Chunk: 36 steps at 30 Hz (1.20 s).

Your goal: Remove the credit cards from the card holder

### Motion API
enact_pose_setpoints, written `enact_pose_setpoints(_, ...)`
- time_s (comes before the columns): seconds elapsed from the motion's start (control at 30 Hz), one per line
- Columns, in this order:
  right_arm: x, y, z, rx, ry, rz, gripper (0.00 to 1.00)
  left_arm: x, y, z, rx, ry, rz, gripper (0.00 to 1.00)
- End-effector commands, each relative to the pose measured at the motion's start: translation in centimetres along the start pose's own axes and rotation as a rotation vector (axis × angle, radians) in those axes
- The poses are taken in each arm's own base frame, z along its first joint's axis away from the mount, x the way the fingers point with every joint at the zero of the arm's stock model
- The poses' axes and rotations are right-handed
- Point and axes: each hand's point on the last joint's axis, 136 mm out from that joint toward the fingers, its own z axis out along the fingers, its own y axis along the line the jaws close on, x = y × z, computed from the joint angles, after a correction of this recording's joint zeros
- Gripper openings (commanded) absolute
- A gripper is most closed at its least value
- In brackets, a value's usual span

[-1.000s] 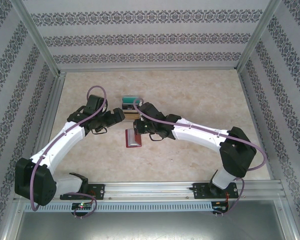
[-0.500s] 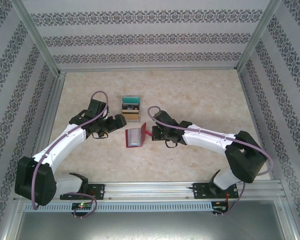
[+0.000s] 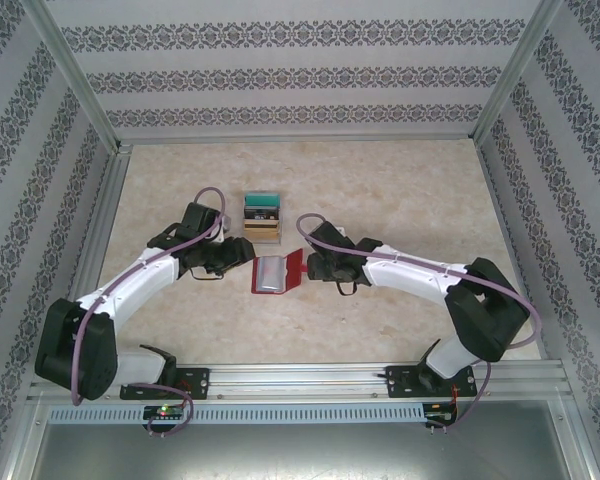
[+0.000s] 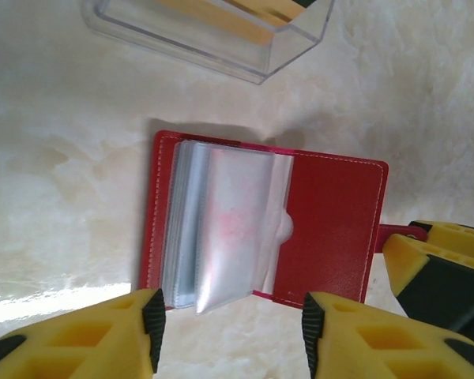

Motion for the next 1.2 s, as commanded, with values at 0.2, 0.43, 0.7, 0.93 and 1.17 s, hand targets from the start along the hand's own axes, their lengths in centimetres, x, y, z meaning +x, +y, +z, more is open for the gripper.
enact_pose_setpoints(0.2,-3.1,4.8,-2.3,-0.134,-0.041,0.004,0.65,0.5,-1.0,2.4,0.041,0.042,0.039,0.46)
enact_pose_setpoints(0.43,-2.3,6.2,0.8,-0.108,0.048,-0.035,0.61,0.9,-0.6,3.4,0.031,0.065,0.037,0.46)
enact_pose_setpoints(0.7,-0.1,3.1,2.3,-0.004,0.089,-0.035,0.21,1.3,-0.8,5.1,0.07,0.108,-0.003,0.43)
enact_pose_setpoints(0.93,0.6,2.9,3.4,0.001,0.107,-0.043,0.12,2.1,-1.1,7.0,0.07,0.158,-0.003,0.4)
enact_pose_setpoints(1.17,0.7,2.7,3.7,0.002,0.109,-0.043,0.12,2.0,1.1,7.2,-0.064,0.129,0.001,0.41)
